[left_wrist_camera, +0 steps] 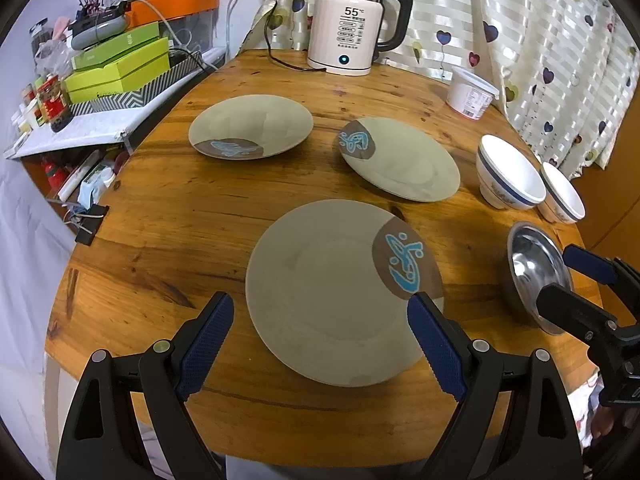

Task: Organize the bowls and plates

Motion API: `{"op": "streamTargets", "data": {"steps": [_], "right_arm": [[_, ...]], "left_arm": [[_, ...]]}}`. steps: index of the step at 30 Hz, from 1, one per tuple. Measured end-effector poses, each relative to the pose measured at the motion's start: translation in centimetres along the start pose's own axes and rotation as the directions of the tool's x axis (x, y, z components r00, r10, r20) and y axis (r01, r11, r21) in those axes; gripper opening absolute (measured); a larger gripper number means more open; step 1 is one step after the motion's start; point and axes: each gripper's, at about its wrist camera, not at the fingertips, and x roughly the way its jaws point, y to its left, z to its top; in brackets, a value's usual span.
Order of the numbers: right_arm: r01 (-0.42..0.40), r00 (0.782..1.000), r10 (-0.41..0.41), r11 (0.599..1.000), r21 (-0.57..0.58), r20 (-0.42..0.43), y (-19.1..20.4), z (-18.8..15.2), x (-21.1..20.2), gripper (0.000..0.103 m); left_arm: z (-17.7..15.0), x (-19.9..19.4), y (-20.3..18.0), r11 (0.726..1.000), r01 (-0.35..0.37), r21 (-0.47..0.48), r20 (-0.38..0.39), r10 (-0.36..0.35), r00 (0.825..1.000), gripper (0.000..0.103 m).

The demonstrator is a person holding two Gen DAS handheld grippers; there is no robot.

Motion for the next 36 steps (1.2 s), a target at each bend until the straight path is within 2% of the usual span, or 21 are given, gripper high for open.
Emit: {"op": "streamTargets", "data": {"steps": [8,21,24,27,32,36], "right_arm": [[-0.009,1.0,0.009,1.0,-0.014,-0.005,1.0,1.6,1.4,0.093],[-0.053,0.998,0.052,0.998,-0.027,-0.031,2.5,5.0,4.4,0.093],[-0.048,0.998,0.047,0.998,-0.049,-0.033,3.2,6.2,5.1,0.093],[-0.061,0.998,0.059,0.996,-0.064,-0.034,3.7,7.6,6.0,0.092],[-0.085,0.995,0.082,0.994,-0.067,-0.053,4.3,10.0,7.8,0.086],[-0.109,0.992,0.104,0.992,-0.061,-0.074,4.6,11.4,9.3,0.084]], "left_arm": [[0.7,0.4,1.3,1.0,0.003,-0.023,-0.001,-0.003,1.0,0.089],[3.4,1.3,5.4,0.995,-0.021,-0.1,0.022,0.024,0.999,0.089],[4.1,1.7,6.3,0.993,-0.022,-0.112,0.025,0.025,0.999,0.084],[4.9,2.3,7.2,0.991,-0.014,-0.133,0.02,0.017,1.0,0.083],[6.3,3.1,8.6,0.989,-0.025,-0.148,0.028,0.029,0.999,0.081],[7.5,3.9,9.8,0.986,-0.032,-0.161,0.032,0.037,0.999,0.073]]}}
